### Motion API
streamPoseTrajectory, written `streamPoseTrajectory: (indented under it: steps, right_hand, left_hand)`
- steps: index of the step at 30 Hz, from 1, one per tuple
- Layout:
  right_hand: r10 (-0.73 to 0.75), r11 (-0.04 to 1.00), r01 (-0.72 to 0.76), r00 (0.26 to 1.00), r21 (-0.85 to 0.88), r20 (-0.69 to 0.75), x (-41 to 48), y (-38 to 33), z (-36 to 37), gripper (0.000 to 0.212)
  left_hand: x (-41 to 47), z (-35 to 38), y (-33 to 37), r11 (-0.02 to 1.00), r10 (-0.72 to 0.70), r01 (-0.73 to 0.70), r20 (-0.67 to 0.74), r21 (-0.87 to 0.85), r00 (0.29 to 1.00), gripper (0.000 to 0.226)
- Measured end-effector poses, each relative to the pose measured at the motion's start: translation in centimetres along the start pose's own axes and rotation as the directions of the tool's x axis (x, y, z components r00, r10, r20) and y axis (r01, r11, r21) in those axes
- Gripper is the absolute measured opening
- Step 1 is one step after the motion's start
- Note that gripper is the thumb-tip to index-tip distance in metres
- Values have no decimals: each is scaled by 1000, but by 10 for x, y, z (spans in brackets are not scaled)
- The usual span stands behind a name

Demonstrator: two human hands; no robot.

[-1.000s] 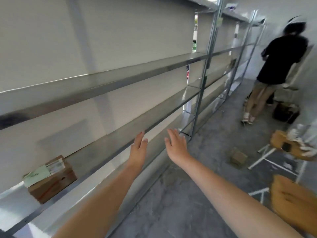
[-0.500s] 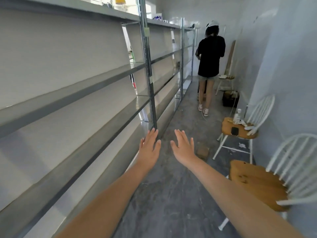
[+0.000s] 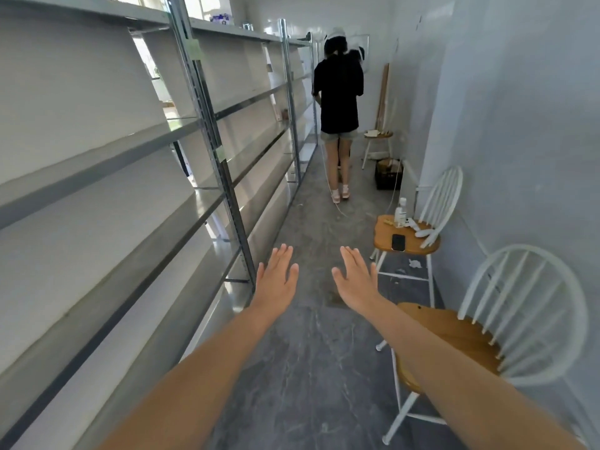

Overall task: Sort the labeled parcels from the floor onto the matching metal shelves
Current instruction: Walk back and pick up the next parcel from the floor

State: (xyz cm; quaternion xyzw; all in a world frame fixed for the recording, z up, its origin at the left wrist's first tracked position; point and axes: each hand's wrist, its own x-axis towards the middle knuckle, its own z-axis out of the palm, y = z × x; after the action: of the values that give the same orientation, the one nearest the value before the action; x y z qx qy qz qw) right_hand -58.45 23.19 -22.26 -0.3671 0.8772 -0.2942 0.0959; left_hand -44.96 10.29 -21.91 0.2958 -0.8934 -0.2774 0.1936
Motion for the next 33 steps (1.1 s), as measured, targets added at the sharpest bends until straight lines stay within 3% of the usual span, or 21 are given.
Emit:
streamPoseTrajectory:
  steps: [17,24,33]
  right_hand:
    - [266,961,-265,964,-84,9,160,23,25,58]
    - [279,954,-275,960,-115,16,229,0,53,57]
    - [320,943,-318,947,-96,4,284,5,60,57]
  left_hand:
    - [186,52,-52,998,59,-58,180,-12,982,53]
    - [266,47,-95,999,39,-43,246,10,969,54]
    - [331,67,-100,997,76,-79,282,-2,956,53]
